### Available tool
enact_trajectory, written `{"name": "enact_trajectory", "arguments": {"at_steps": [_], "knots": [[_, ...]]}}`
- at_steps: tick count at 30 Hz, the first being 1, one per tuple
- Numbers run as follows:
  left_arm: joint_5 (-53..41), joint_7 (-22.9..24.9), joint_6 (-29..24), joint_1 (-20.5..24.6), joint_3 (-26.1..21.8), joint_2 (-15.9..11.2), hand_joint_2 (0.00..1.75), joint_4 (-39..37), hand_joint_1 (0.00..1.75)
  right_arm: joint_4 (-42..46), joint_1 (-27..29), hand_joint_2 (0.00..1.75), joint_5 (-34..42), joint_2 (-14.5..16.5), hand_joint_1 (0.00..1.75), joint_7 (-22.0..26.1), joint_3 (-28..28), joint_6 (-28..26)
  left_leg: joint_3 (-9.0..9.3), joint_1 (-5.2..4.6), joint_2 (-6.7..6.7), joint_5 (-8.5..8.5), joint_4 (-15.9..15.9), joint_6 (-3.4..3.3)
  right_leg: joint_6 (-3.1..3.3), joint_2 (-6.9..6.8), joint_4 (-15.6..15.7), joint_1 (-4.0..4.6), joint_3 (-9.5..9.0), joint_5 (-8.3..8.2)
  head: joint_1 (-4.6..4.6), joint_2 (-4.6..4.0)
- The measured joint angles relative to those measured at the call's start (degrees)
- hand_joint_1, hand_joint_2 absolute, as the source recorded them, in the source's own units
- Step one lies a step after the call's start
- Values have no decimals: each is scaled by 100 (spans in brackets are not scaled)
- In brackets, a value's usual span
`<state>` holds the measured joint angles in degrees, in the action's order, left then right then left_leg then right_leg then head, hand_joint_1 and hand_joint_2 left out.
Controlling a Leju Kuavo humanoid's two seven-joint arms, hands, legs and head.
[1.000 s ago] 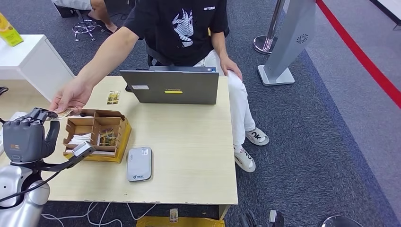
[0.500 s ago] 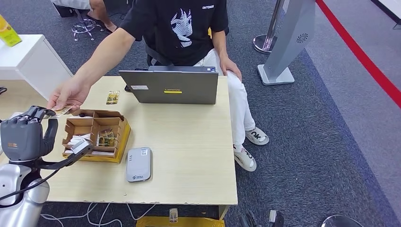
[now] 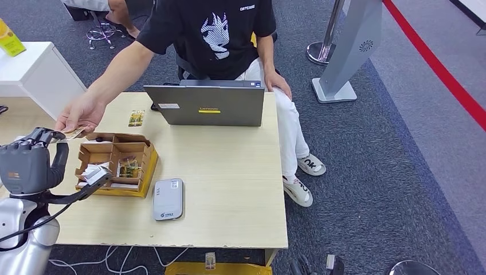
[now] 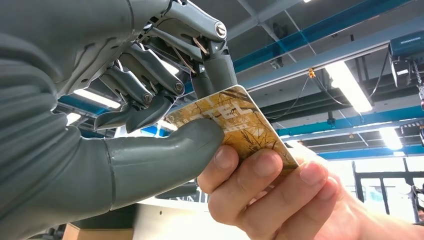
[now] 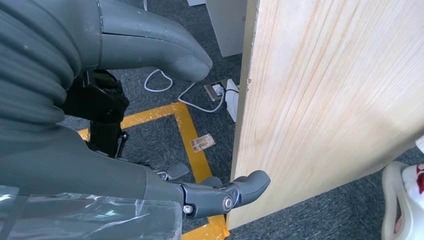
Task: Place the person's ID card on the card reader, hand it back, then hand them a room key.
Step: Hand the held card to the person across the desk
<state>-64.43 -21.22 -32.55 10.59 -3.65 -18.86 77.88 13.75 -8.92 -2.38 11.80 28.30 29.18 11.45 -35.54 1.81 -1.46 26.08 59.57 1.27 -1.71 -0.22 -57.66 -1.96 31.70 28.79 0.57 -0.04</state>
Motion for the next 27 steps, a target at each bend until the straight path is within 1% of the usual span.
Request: {"name": "enact_trajectory", "arguments": {"at_steps": [1, 2, 6, 9, 11, 13, 15, 17, 18, 19, 21, 22, 23, 24, 25, 27], "knots": [[1, 0, 0, 0, 0, 0, 175, 1, 20, 0, 0, 175, 0, 0, 0, 0, 0, 1, 0, 0, 0, 0, 0, 0, 0, 0, 0, 0, 0, 0, 0, 0], [3, -2, 0, -1, 0, 0, 175, 1, 0, 0, 0, 175, 0, 0, 0, 0, 0, 1, 0, 0, 1, 0, 0, 0, 0, -1, 0, 0, 0, 0, 0, 0], [60, -54, -79, -44, -3, 30, 175, 42, 0, 0, 0, 175, 3, 0, 0, 2, 2, 2, 0, 0, 5, 0, 0, 0, -1, -5, 0, 0, -3, 1, 0, 0], [180, -169, -382, -205, -25, 145, 175, 224, 0, 0, 3, 175, 30, 0, 0, 12, 16, 13, 0, 0, 4, 0, 0, 0, -1, -4, 0, 0, -4, 1, 0, 0], [354, -363, -604, -376, -89, 312, 175, 470, 0, -1, 9, 175, 73, 0, 0, 27, 52, 50, 0, -1, 6, 0, 0, 0, -1, -7, 1, -1, -6, 1, 0, 0], [589, -650, -696, -572, -221, 534, 175, 789, 0, -2, 21, 175, 149, 0, 0, 47, 102, 127, -1, -2, 8, 0, 1, -1, -1, -9, 2, -2, -8, 1, 0, 0], [739, -829, -714, -687, -313, 669, 175, 983, 0, -2, 30, 175, 212, -2, 0, 54, 130, 172, -1, -3, 7, 1, 1, -2, -1, -8, 3, -2, -8, 1, 0, 0], [768, -857, -715, -707, -326, 692, 175, 1012, 0, -2, 33, 175, 231, -2, 0, 48, 134, 167, -2, -4, 7, 1, 1, -2, -2, -8, 4, -3, -8, 1, 0, 0], [1082, -1012, -602, -836, -447, 874, 175, 1147, 0, -10, 66, 175, 485, -21, 0, -109, 222, -26, 1, -7, 7, 7, 0, -5, -3, -8, 5, -4, -13, 3, 1, 0], [2410, -1245, 0, -1104, -1055, 1326, 175, 1405, 0, -28, 183, 175, 920, -66, 0, -385, 531, -355, 6, -9, 6, 19, 0, -9, -9, -7, 7, -7, -19, 12, -10, 0], [5905, -1745, 1234, -1717, -2761, 2423, 175, 2011, 0, -64, 510, 175, 1793, -196, 0, -943, 1276, -1011, 17, -13, -2, 45, 1, -14, -19, 2, 10, -11, -30, 34, -20, 0], [7474, -1850, 1741, -1919, -3599, 2844, 175, 2209, 0, -75, 651, 175, 1980, -251, 0, -1069, 1595, -1149, 20, -12, -4, 52, 2, -14, -22, 3, 11, -11, -29, 45, -26, 0], [7980, -1878, 1756, -1980, -4007, 3030, 175, 2290, 0, -76, 706, 175, 1986, -279, 0, -1076, 1712, -1154, 20, -10, -2, 54, 2, -14, -20, -1, 12, -10, -28, 50, -20, 0], [8037, -1887, 1757, -2008, -4250, 3157, 175, 2340, 0, -79, 715, 175, 1988, -292, 0, -1080, 1788, -1160, 20, -9, 6, 54, 1, -15, -19, -13, 13, -9, -29, 54, -21, 0], [7795, -1890, 1752, -2019, -4438, 3260, 175, 2374, 0, -81, 707, 175, 1990, -295, 0, -1081, 1847, -1168, 21, -9, 14, 54, 1, -15, -17, -24, 13, -9, -31, 59, -22, 0], [6987, -1892, 1747, -2017, -4721, 3409, 175, 2423, 0, -85, 675, 175, 1992, -295, 0, -1082, 1937, -1178, 25, -8, 23, 54, 0, -15, -12, -36, 13, -8, -39, 62, -23, 0]]}}
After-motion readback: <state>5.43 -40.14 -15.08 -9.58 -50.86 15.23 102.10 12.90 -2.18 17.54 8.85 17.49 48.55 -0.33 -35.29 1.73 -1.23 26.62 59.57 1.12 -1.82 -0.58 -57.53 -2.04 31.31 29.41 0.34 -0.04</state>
